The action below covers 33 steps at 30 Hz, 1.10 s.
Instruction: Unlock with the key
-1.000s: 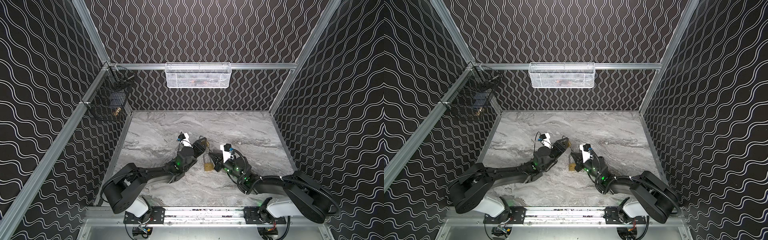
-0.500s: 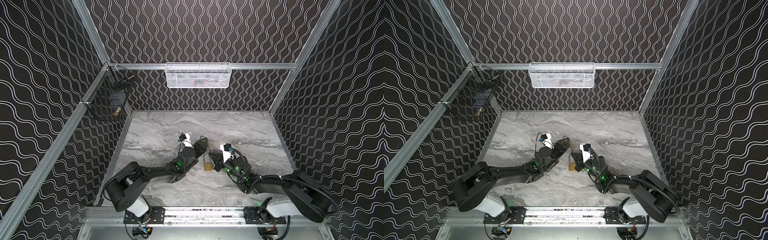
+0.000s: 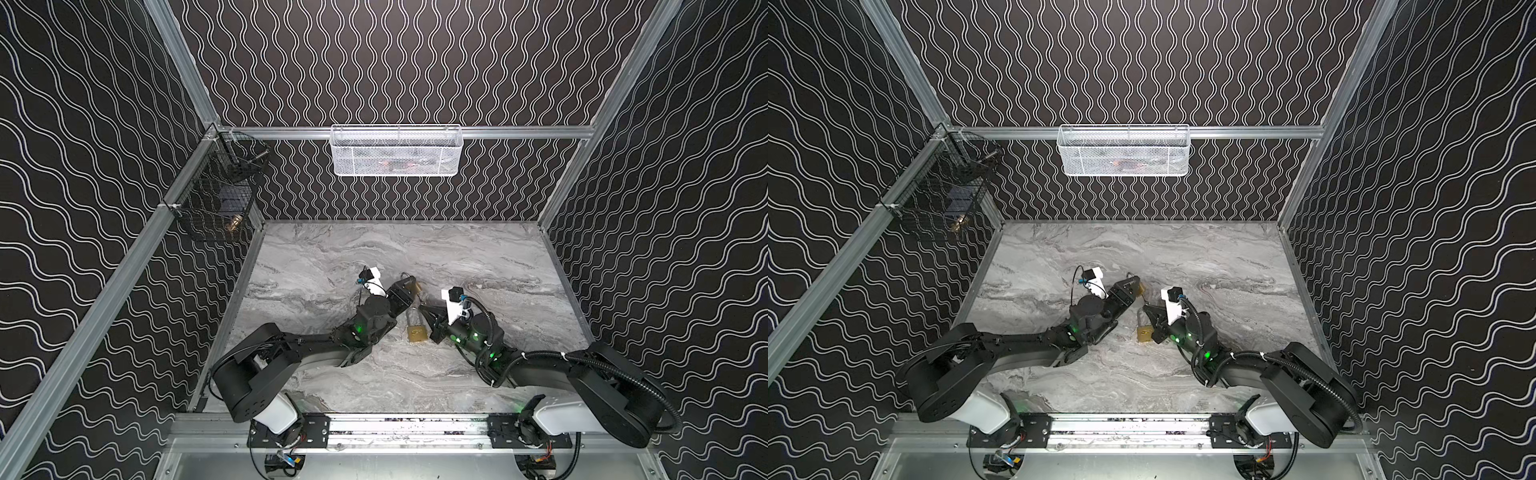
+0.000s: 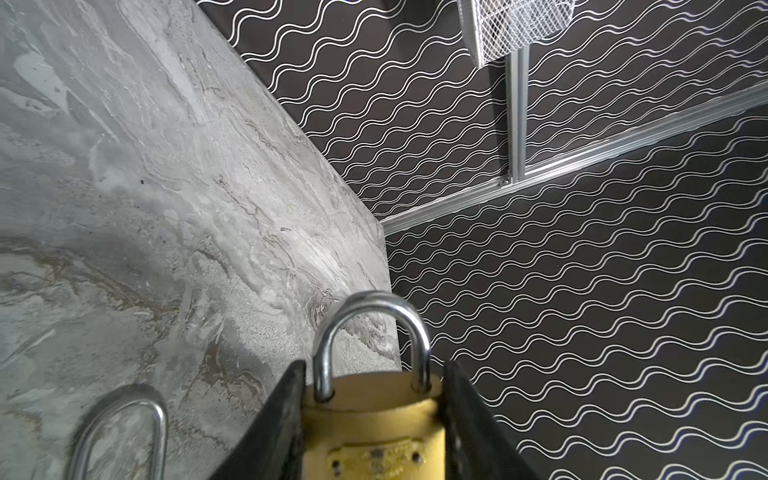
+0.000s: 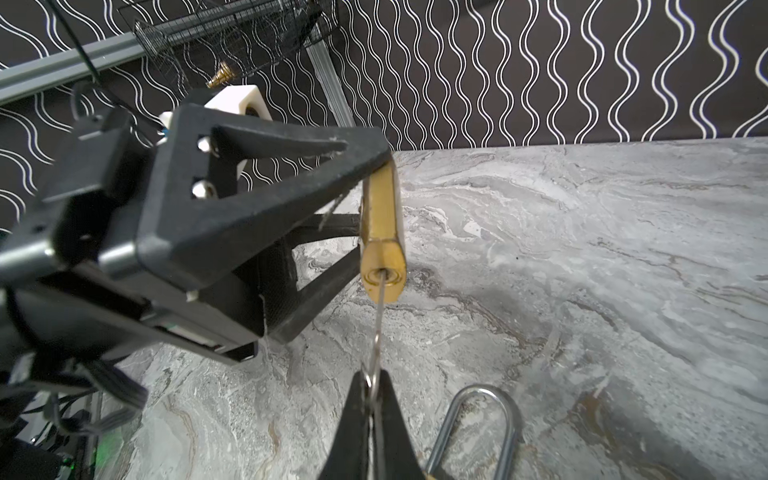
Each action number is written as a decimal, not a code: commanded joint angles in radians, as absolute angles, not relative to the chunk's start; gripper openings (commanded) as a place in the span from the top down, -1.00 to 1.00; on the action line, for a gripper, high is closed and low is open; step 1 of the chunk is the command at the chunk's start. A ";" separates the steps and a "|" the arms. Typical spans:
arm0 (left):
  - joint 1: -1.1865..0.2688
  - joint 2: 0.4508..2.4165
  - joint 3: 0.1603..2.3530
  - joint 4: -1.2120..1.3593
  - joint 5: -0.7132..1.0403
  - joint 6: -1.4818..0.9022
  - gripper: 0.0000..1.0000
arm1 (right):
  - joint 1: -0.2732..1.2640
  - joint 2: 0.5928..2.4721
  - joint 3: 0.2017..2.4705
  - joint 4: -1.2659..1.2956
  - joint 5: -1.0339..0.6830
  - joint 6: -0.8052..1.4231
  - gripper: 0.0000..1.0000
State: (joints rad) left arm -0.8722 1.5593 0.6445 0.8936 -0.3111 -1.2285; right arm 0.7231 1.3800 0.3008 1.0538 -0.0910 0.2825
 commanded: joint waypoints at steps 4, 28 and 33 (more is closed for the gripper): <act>-0.894 1.578 0.651 0.927 -0.275 -1.228 0.36 | 0.719 1.372 0.302 1.096 -0.077 0.293 1.00; -0.872 1.512 0.681 0.735 -0.144 -1.049 0.37 | 0.715 1.312 0.260 1.138 -0.117 0.252 1.00; -0.851 1.523 0.676 0.769 -0.067 -1.038 0.38 | 0.713 1.307 0.240 1.186 -0.135 0.250 1.00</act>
